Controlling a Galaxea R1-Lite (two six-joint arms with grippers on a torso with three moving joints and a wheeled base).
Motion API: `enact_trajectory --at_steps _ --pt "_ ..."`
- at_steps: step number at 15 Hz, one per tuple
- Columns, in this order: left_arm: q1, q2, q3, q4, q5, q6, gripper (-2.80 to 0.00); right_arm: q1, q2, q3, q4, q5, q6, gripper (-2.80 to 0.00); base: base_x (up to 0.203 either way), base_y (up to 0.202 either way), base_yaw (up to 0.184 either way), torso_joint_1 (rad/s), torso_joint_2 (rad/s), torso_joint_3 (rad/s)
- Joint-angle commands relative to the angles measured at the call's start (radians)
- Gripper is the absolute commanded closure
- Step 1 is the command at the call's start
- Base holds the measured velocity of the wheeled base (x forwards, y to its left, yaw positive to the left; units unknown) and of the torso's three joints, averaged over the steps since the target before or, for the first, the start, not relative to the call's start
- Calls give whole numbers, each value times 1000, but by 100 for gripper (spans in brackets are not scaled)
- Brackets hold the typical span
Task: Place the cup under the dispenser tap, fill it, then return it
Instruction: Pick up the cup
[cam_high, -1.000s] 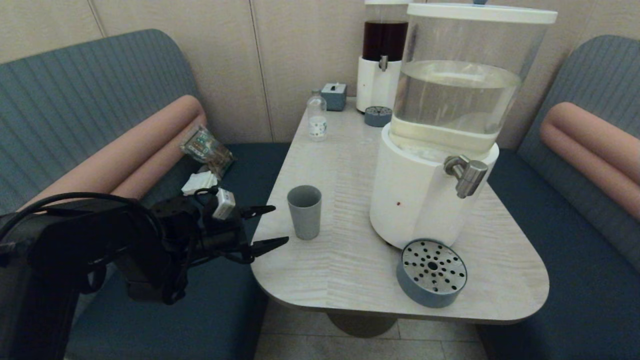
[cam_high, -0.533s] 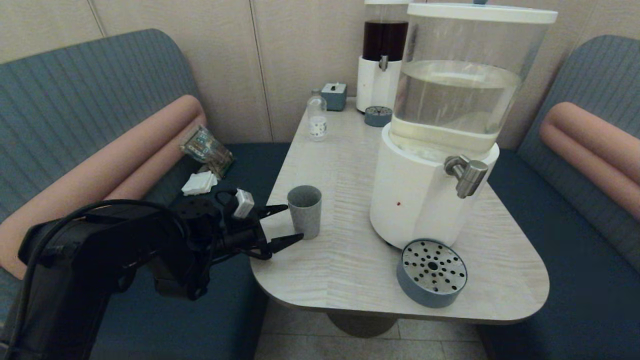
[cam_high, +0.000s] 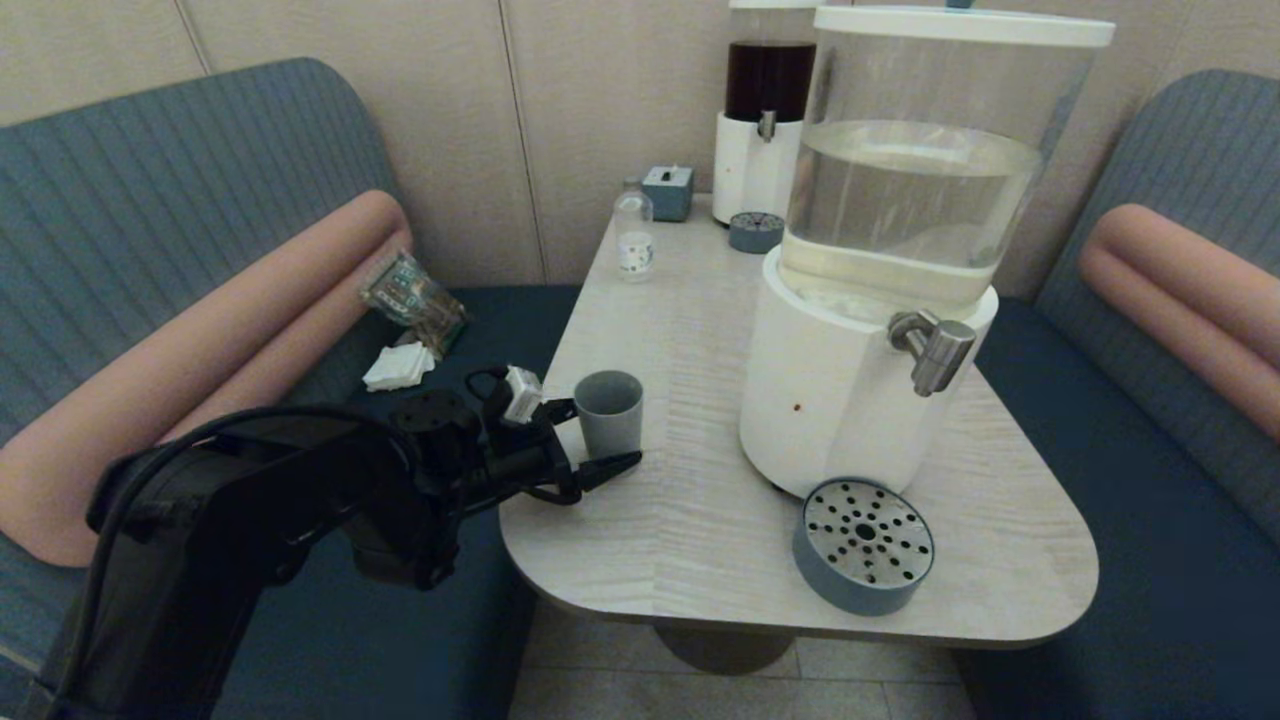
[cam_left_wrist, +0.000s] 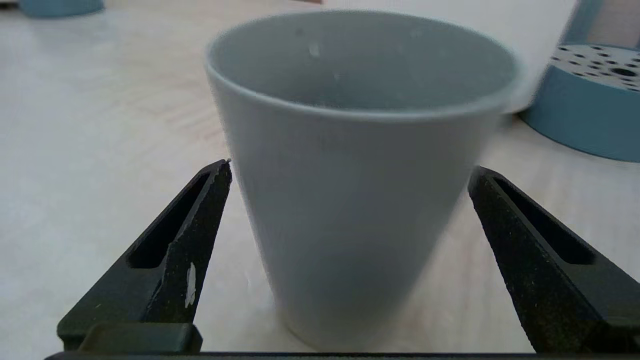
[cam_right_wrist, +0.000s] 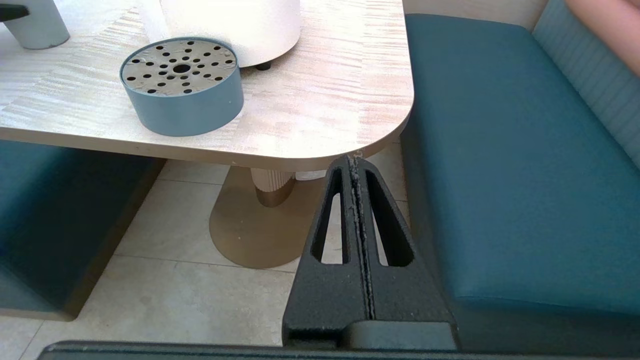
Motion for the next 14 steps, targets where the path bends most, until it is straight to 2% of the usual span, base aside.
enact_trajectory --at_steps 1,4,5,7,10,14 --pt "-2 27 -40 -8 3 -1 -280 0 0 0 0 0 -1 0 0 0 0 0 0 0" --pt "-6 47 -75 -8 36 -8 -280 0 0 0 0 0 -1 0 0 0 0 0 0 0" --pt "-7 55 -90 -8 41 -7 0 0 0 0 0 0 -1 0 0 0 0 0 0 0" --pt "-7 65 -120 -8 41 -8 0 0 0 0 0 0 -1 0 0 0 0 0 0 0" --pt "-14 52 -105 -8 39 -7 0 0 0 0 0 0 -1 0 0 0 0 0 0 0" --pt "-33 -73 -5 -8 38 -7 0 0 0 0 0 0 -1 0 0 0 0 0 0 0"
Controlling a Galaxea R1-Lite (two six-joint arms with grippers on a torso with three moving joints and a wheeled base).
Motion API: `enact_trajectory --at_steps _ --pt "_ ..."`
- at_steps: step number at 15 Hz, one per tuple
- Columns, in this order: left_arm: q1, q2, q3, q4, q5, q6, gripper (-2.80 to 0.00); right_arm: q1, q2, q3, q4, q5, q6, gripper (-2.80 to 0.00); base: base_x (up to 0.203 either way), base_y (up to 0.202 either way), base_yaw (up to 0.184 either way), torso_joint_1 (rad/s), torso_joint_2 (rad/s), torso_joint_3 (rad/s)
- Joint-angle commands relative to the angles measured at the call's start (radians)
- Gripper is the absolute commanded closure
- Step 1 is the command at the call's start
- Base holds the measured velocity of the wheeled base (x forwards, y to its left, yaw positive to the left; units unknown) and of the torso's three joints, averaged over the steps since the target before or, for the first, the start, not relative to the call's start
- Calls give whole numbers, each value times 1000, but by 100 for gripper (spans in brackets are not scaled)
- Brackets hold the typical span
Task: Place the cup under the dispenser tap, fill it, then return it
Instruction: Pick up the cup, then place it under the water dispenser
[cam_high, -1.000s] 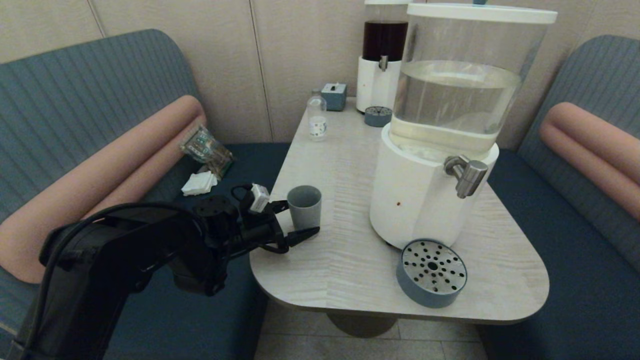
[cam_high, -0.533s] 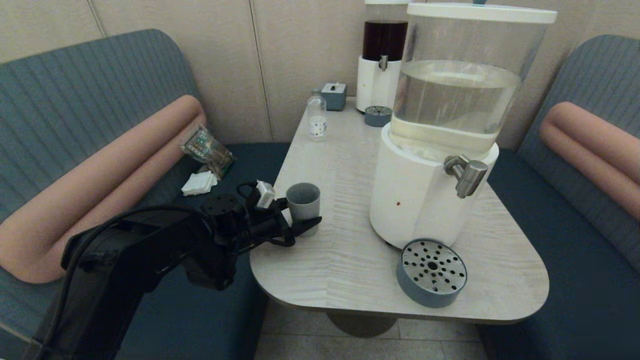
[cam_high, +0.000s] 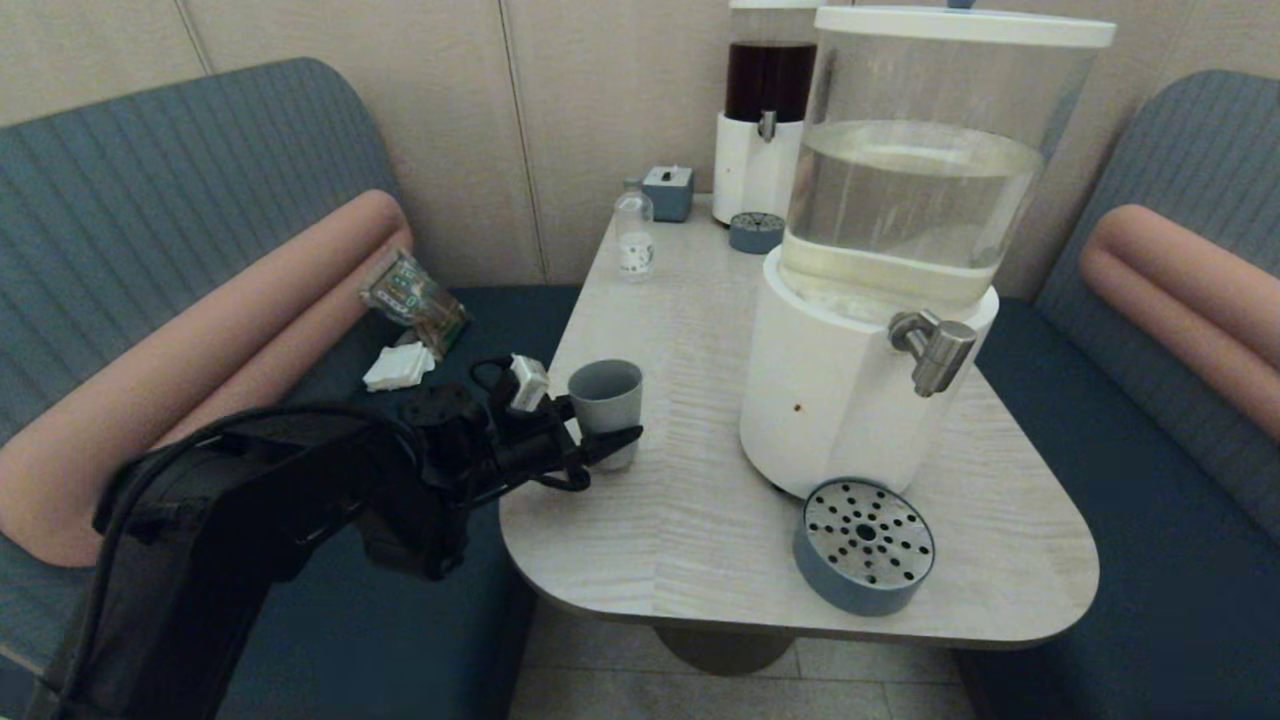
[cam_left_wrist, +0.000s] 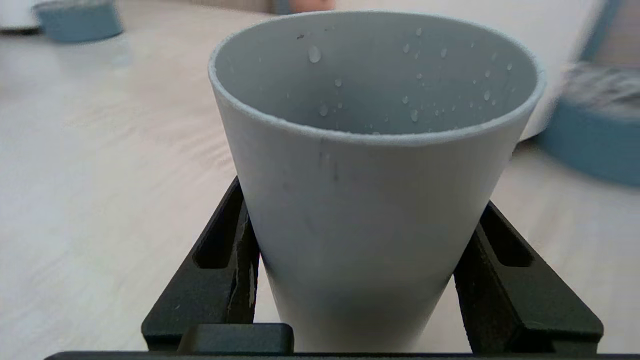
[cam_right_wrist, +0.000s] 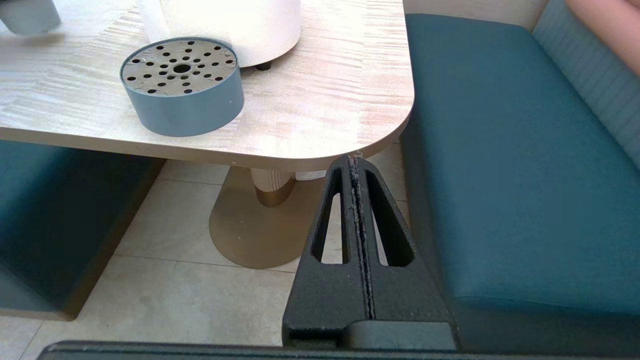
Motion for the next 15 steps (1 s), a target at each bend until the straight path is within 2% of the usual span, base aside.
enact_trajectory --at_steps 1,4,7,10,15 --pt "-22 -104 60 -9 -5 0 0 0 0 0 0 0 0 0 0 0 0 0 0 0" --pt "-102 -252 192 -9 -2 0 0 0 0 0 0 0 0 0 0 0 0 0 0 0" --pt "-223 -338 280 -9 32 -4 0 0 0 1 0 0 0 0 0 0 0 0 0 0" --pt "-321 -343 270 -9 83 -40 0 0 0 0 0 0 0 0 0 0 0 0 0 0" --pt "-405 -200 144 -9 108 -51 0 0 0 0 0 0 0 0 0 0 0 0 0 0"
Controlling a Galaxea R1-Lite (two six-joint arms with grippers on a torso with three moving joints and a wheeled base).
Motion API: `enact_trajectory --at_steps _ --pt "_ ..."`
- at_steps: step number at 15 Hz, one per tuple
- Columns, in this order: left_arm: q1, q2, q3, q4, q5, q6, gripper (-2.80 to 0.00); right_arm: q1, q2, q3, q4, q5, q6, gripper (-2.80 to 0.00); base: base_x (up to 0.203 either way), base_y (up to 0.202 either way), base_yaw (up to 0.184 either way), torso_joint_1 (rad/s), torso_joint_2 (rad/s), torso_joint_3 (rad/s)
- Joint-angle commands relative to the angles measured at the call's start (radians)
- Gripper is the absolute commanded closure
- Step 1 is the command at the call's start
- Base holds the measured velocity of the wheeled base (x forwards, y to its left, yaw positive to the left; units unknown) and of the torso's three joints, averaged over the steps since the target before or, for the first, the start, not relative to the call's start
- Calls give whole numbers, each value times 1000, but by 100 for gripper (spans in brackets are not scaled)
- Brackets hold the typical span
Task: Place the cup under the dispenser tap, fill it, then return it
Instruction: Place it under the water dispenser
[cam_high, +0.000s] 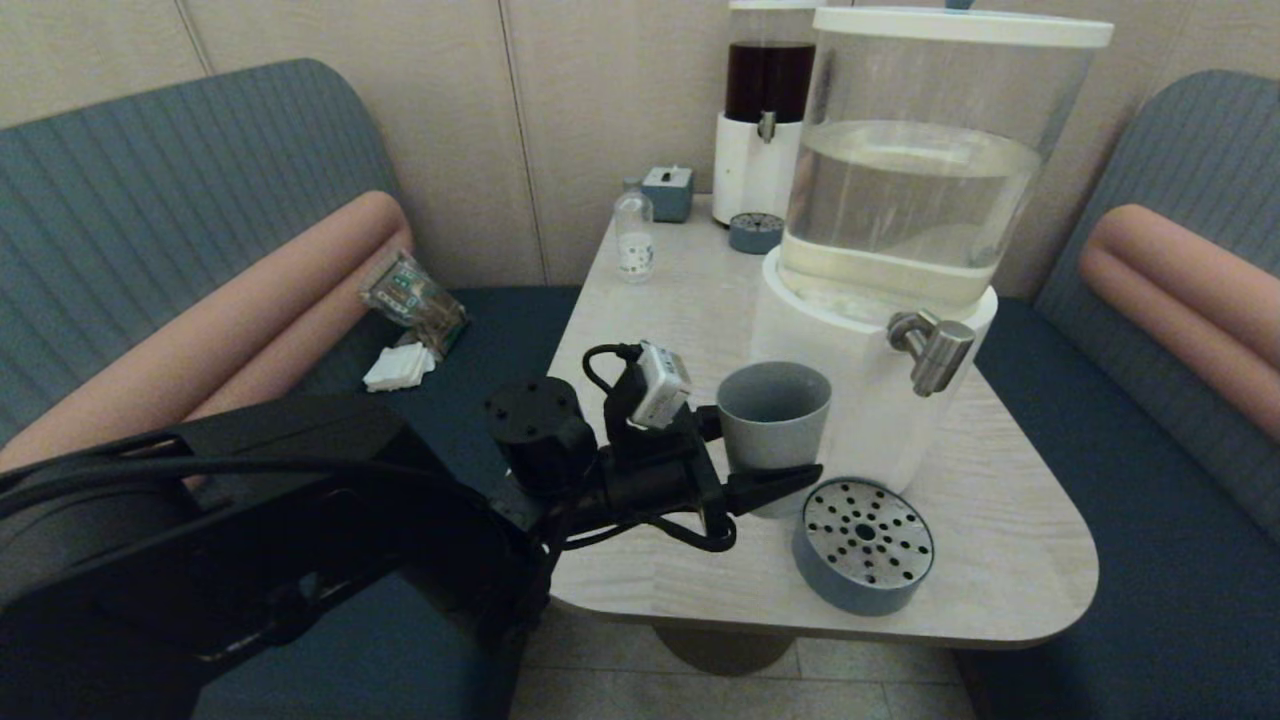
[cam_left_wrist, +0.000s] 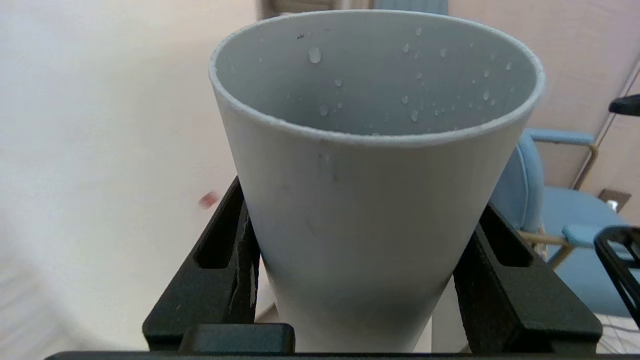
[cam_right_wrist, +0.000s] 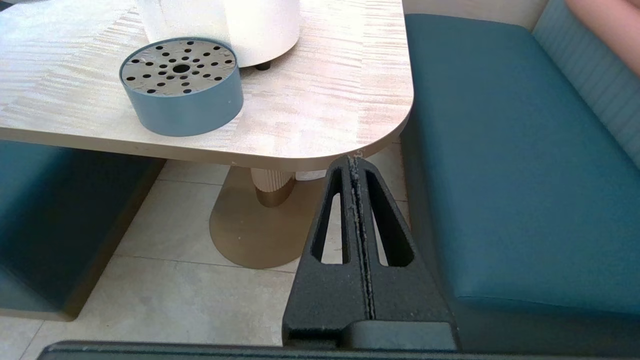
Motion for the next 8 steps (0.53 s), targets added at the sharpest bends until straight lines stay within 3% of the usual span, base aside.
enact_trajectory --at_steps 1,5,8 --pt "-29 62 -52 -9 10 -2 0 0 0 0 0 0 0 0 0 0 0 0 0 0" --pt "-82 150 -202 -9 35 -21 0 0 0 0 0 0 0 0 0 0 0 0 0 0" --pt "-108 217 -247 -9 65 -30 0 0 0 0 0 0 0 0 0 0 0 0 0 0"
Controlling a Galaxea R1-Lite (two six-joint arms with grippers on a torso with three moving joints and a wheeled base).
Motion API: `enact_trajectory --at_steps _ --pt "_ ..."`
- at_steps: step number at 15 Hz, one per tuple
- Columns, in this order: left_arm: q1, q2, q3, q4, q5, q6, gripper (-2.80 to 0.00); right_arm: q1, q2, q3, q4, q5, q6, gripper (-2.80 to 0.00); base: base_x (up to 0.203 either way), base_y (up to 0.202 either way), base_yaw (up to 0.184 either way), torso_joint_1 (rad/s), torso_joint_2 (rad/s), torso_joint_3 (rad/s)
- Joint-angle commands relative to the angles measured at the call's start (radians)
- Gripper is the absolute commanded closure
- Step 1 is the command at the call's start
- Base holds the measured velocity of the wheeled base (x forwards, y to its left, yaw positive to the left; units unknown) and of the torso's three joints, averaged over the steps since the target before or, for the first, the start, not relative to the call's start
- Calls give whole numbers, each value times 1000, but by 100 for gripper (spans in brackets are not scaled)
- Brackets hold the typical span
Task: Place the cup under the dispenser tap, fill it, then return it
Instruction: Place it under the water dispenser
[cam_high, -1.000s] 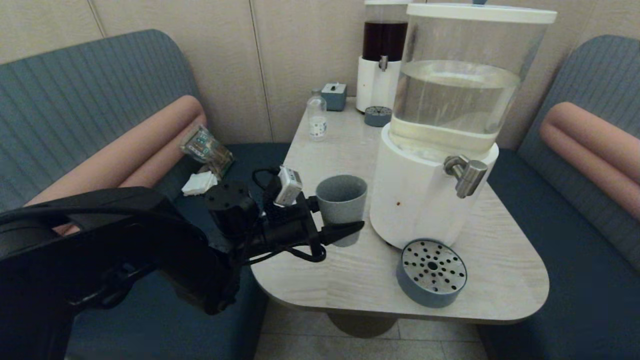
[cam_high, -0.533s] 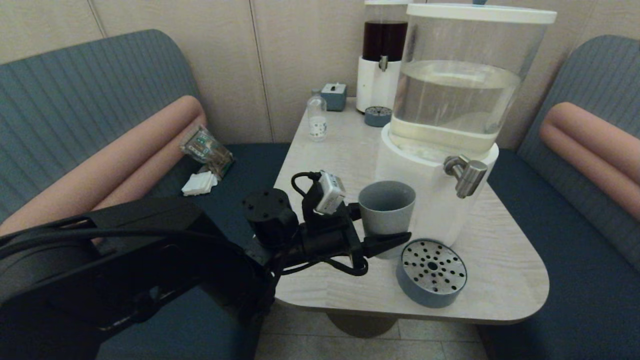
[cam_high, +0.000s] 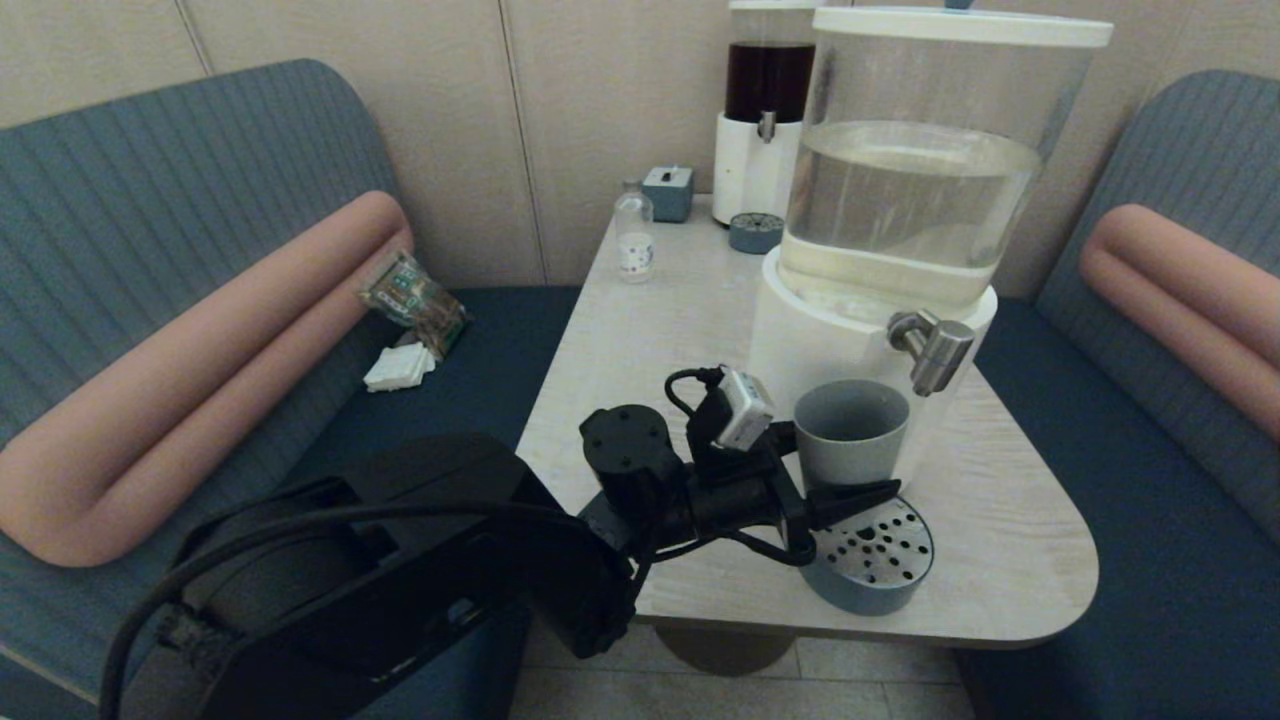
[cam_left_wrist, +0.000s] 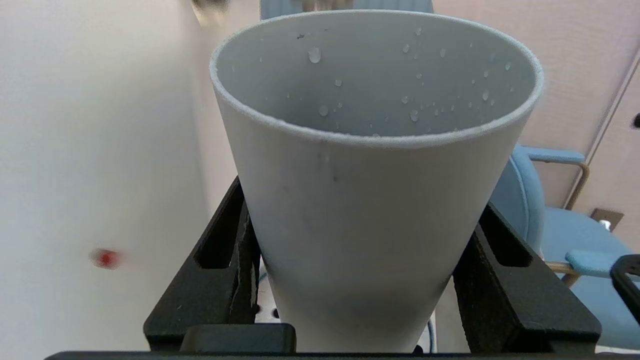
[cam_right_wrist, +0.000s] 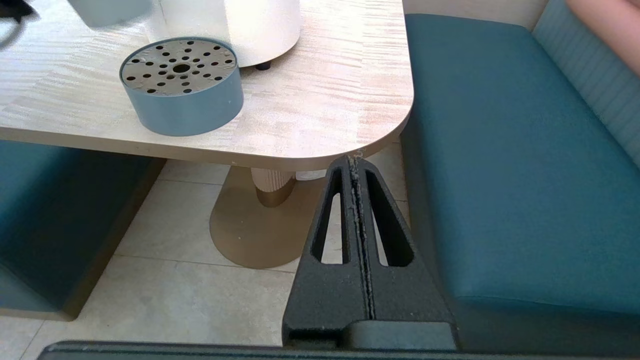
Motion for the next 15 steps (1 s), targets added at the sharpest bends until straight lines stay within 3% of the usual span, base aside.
enact_trajectory --at_steps 1,15 --pt "-11 61 -31 -8 1 -2 0 0 0 0 0 0 0 0 0 0 0 0 0 0" --pt "-14 213 -221 -8 5 -16 0 0 0 0 0 0 0 0 0 0 0 0 0 0"
